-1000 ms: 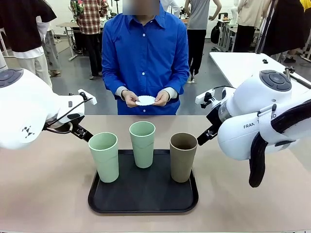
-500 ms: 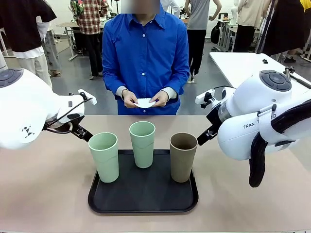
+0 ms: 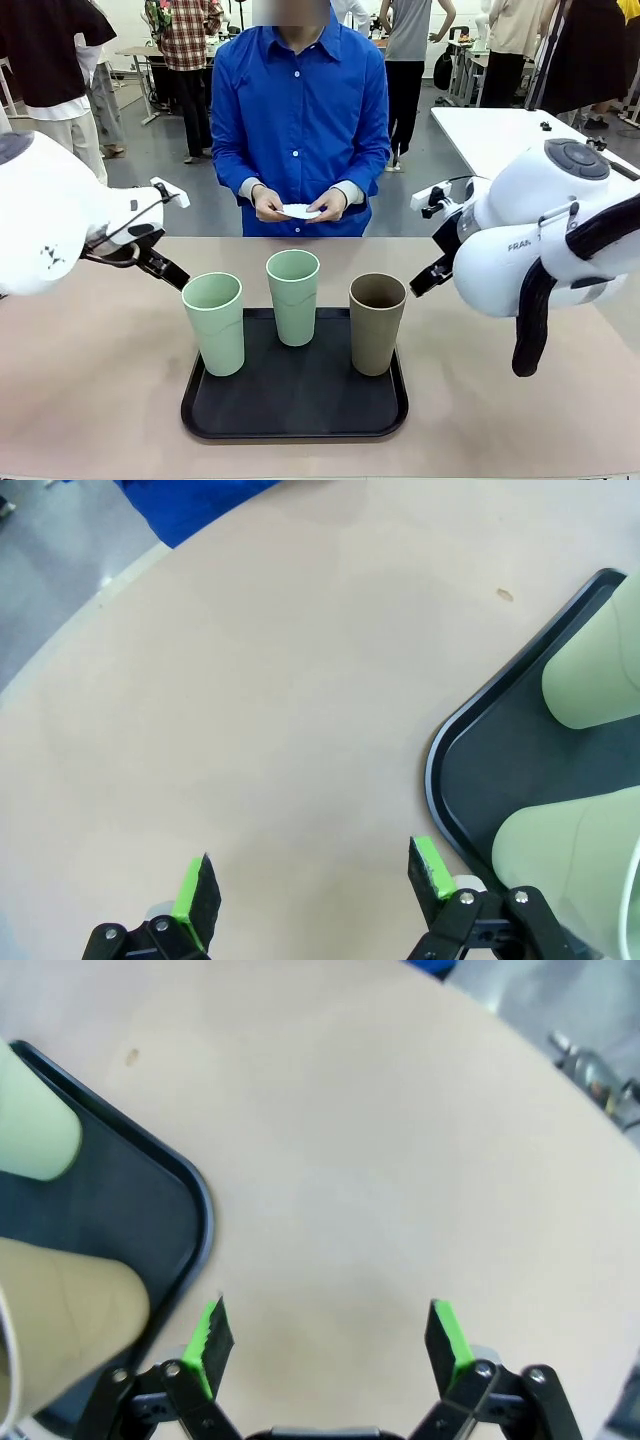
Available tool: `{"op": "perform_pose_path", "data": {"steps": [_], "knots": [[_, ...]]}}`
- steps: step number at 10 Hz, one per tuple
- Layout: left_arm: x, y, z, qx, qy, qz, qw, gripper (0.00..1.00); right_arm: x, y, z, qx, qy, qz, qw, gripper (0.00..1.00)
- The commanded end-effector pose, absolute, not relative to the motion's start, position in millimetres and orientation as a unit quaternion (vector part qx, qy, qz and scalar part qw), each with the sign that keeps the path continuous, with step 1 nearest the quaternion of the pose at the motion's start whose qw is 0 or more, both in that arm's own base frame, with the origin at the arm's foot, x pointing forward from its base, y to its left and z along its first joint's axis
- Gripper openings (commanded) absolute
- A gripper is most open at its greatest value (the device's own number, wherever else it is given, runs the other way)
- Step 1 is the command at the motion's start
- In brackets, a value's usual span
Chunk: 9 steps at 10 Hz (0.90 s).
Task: Place coasters on the table and set cups on them.
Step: Pick up one Reusable plastic cup and place it on a coaster set by the human.
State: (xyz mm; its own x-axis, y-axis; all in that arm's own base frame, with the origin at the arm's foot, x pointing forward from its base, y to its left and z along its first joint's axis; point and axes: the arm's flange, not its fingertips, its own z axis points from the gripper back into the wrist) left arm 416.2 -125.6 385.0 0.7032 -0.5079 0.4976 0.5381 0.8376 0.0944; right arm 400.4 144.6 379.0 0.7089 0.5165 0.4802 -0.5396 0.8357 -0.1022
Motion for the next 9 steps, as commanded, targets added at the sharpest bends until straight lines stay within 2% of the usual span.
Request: {"op": "perform_pose_path", "data": {"steps": [1,2,6,8,9], "knots": [[391.4,-107.4,409.0,-0.039,-0.242,-0.299,0.922,1.00,375.5,123.0,403.6,0.021,-0.186,0.259,0.948,1.00],[369.7,-103.3,420.0,-0.058,-0.223,-0.301,0.925,1.00,351.3,117.4,414.9,0.029,-0.163,0.256,0.952,1.00],[266.5,-92.5,452.0,-0.024,-0.128,-0.324,0.937,1.00,238.8,131.9,432.1,0.008,-0.115,0.272,0.955,1.00],[242.2,-90.8,447.4,-0.044,-0.098,-0.323,0.940,1.00,215.7,134.0,415.8,0.007,-0.096,0.273,0.957,1.00],[317.0,-106.1,485.9,-0.034,-0.117,-0.330,0.936,1.00,288.4,150.5,473.6,0.000,-0.109,0.278,0.954,1.00]]}}
